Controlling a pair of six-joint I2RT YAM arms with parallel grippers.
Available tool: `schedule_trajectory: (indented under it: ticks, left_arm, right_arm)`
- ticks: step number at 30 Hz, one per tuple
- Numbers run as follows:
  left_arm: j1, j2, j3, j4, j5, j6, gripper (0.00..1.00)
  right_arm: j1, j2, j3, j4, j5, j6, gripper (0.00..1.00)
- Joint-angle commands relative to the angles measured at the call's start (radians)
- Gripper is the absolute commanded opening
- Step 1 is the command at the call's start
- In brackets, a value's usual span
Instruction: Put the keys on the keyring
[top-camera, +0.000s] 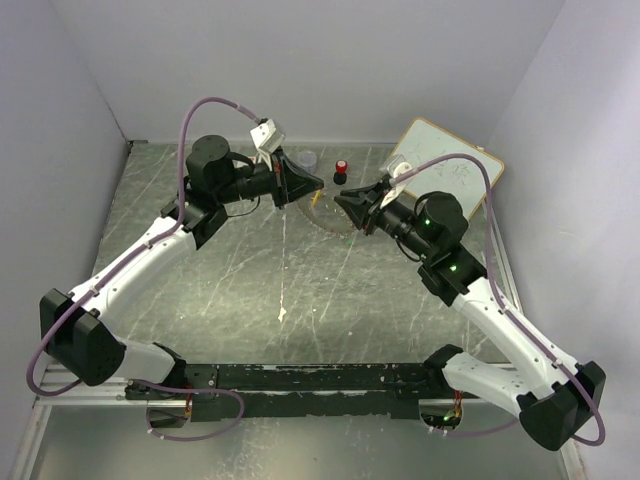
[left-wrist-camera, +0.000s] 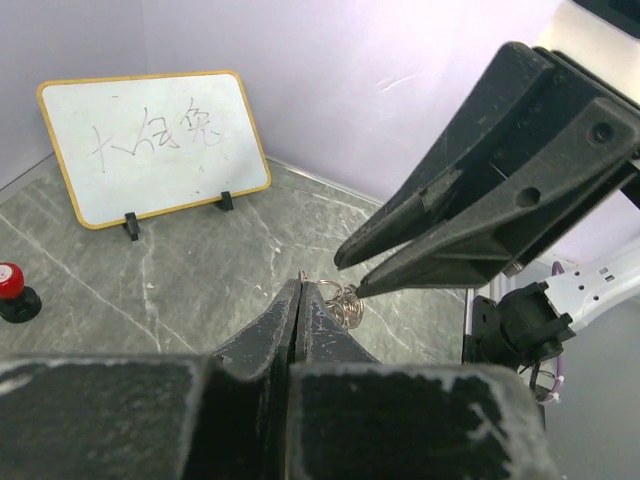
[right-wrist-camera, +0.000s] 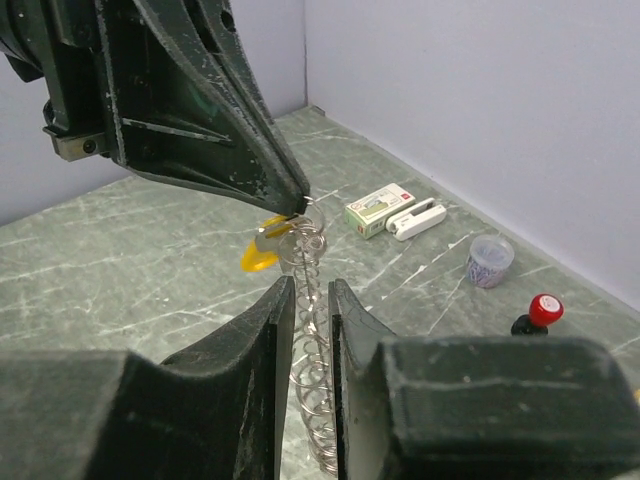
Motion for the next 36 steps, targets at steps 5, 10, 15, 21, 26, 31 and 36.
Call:
schedule_trajectory:
  ticks: [5, 10, 15, 21, 26, 31, 36]
  left_arm:
    - [-0.030, 0.015, 0.061, 0.038, -0.107, -0.061, 0.07]
    - [-0.051, 0.024, 0.070, 0.025, -0.140, -0.068, 0.07]
    - [-0.060, 0.010, 0.062, 0.014, -0.116, -0.027, 0.07]
    - [-0.056, -0.009, 0.048, -0.006, -0.054, 0.040, 0.07]
    - [-0.017, 0.010, 0.038, 0.042, 0.102, 0.039, 0.07]
    - [0.039, 0.071, 0.064, 0.090, 0.313, 0.001, 0.07]
    - [0.057, 0.141, 0.117, 0.088, 0.424, -0.012, 0.07]
  right_arm:
    - [0.102, 0.020, 0.008, -0.008, 0.134, -0.059, 0.20]
    - [0.142, 0.027, 0.005, 0.002, 0.217, -0.066, 0.20]
    - [0.142, -0.003, -0.001, -0.008, 0.274, -0.079, 0.20]
    - [0.134, -0.038, 0.035, -0.083, 0.258, -0.140, 0.20]
    - [0.103, -0.043, 0.105, -0.172, 0.242, -0.156, 0.29]
    - [0.069, -0.043, 0.154, -0.252, 0.218, -0.175, 0.37]
    - [0.026, -0.025, 0.204, -0.302, 0.090, -0.176, 0.37]
